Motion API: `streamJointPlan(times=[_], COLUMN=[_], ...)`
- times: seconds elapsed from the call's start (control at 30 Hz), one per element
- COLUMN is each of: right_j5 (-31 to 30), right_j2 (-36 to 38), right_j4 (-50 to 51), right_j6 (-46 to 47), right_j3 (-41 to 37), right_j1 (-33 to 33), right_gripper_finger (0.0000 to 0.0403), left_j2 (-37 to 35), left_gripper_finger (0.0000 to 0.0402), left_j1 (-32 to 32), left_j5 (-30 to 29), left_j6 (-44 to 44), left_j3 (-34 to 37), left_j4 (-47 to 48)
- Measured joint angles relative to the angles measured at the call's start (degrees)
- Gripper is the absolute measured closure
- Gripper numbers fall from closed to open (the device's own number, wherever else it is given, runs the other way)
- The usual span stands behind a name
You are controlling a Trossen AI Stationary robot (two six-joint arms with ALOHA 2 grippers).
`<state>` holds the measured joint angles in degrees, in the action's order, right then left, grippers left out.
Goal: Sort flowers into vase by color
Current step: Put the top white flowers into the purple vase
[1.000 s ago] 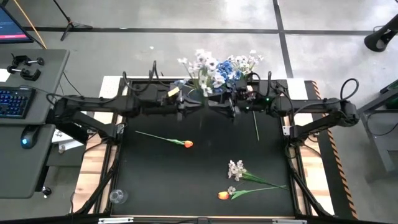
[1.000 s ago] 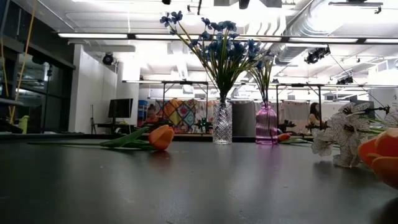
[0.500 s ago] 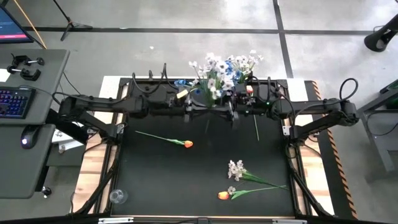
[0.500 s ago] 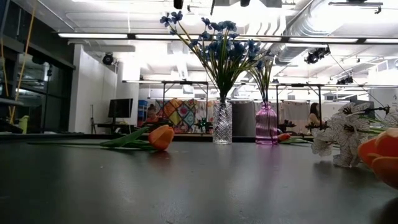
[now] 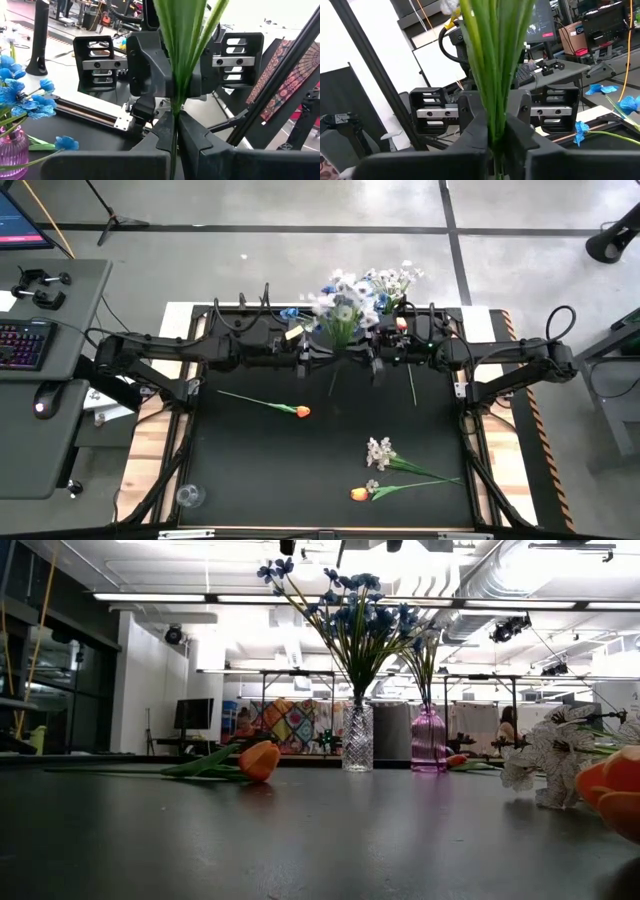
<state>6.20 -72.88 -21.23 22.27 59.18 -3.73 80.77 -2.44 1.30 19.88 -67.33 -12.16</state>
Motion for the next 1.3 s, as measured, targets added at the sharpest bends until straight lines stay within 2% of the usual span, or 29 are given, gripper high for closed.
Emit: streamJointPlan(times=[0.13, 0.27, 0.4, 0.5, 0.6, 0.73, 0.83, 0.93, 1.03, 1.13, 1.3], right_j5=[0.0, 0.0, -0.2, -1.8, -4.6, -11.2, -17.0, -21.9, -25.4, -28.7, -34.9], right_j2=[0.0, 1.1, 5.2, 9.8, 15.4, 22.1, 25.8, 28.3, 31.4, 34.8, 39.4], right_j4=[0.1, 1.3, 4.3, 10.1, 19.3, 33.2, 41.6, 46.7, 44.5, 37.3, 13.2], right_j6=[-0.3, -1.0, -2.9, -4.0, -5.5, -5.8, -5.7, -5.3, -4.4, -2.2, -5.9], right_j3=[0.0, 0.0, 0.0, 0.0, 0.0, 0.0, 0.0, -0.7, -6.5, -15.8, -30.3], right_j1=[0.0, 0.0, -0.1, -0.4, -0.3, 1.0, 2.3, 3.4, 3.7, 2.3, -6.1], right_gripper_finger=[0.0392, 0.0398, 0.04, 0.04, 0.0401, 0.0402, 0.0402, 0.0402, 0.0402, 0.0402, 0.0403], left_j2=[-0.1, -1.6, -4.1, -6.5, -10.1, -14.2, -17.1, -19.4, -20.5, -20.6, -20.3], left_gripper_finger=[0.0394, 0.0369, 0.0335, 0.0308, 0.0288, 0.0279, 0.0278, 0.028, 0.0282, 0.0282, 0.0282], left_j1=[0.0, -0.8, -1.4, -1.3, -1.3, -0.9, -0.5, -0.5, -0.5, -0.5, -0.5], left_j5=[-0.1, -0.2, -0.4, -0.5, -2.9, -12.9, -17.3, -17.7, -17.7, -17.3, -17.5], left_j6=[0.6, 1.4, 0.7, -1.7, -2.5, -1.7, 0.1, 3.1, 4.9, 6.6, 6.8], left_j3=[0.0, -0.1, -1.8, -2.4, -2.4, -0.9, 3.3, 8.6, 13.5, 16.1, 16.2], left_j4=[0.2, 2.7, 12.1, 19.7, 27.0, 33.6, 31.6, 27.1, 22.0, 18.2, 17.3])
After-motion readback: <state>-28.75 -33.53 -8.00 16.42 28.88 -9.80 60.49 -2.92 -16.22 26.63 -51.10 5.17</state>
